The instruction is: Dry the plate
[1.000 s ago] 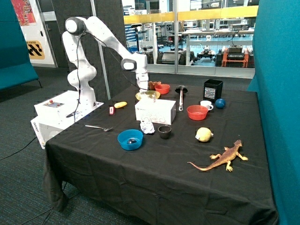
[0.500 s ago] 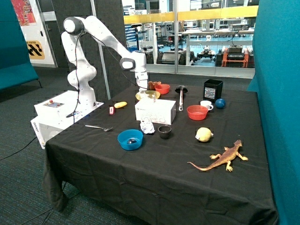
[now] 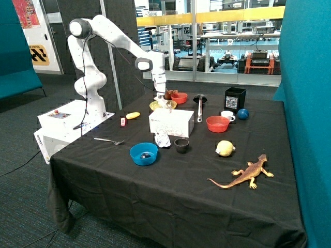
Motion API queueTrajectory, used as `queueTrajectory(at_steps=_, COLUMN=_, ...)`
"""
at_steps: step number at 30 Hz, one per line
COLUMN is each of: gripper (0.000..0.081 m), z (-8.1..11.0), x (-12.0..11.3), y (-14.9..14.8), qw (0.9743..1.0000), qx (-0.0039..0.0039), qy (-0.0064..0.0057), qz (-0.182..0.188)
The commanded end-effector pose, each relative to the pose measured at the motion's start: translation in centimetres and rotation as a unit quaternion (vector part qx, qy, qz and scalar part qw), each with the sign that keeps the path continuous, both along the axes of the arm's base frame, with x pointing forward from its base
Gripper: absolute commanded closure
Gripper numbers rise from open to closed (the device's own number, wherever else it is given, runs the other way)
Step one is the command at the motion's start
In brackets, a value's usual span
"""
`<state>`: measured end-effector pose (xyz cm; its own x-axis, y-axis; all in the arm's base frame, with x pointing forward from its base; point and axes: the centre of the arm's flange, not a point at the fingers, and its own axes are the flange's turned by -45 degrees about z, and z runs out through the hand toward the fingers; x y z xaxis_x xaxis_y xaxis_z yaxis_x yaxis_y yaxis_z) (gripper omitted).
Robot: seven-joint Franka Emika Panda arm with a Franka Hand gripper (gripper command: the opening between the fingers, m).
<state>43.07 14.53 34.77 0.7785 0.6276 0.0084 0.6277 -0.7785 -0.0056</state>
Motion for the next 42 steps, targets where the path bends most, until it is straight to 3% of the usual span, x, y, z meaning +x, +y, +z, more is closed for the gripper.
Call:
queueTrajectory(at_steps=1, gripper=0.0808, z=2.6, x=1.4, y=-1.7, qw=0.9993, qx=-0.00475, qy=0.0017, qz=-0.037)
queueTrajectory(at_steps=15, gripper=0.0808, z=4.9, x=2.6, y=-5.0, qw=0.9976, qx=-0.0047, qy=0.0018, qz=-0.069)
queueTrajectory(at_steps=32, gripper=0.0808, z=4.3, x=4.6, y=-6.2, qw=0.9978, qx=-0.0047, qy=0.0018, qz=-0.066)
queueTrajectory(at_steps=42, gripper=0.0808, z=4.4, x=6.5, y=-7.6, qw=0.9967, qx=-0.00468, qy=0.0019, qz=-0.081)
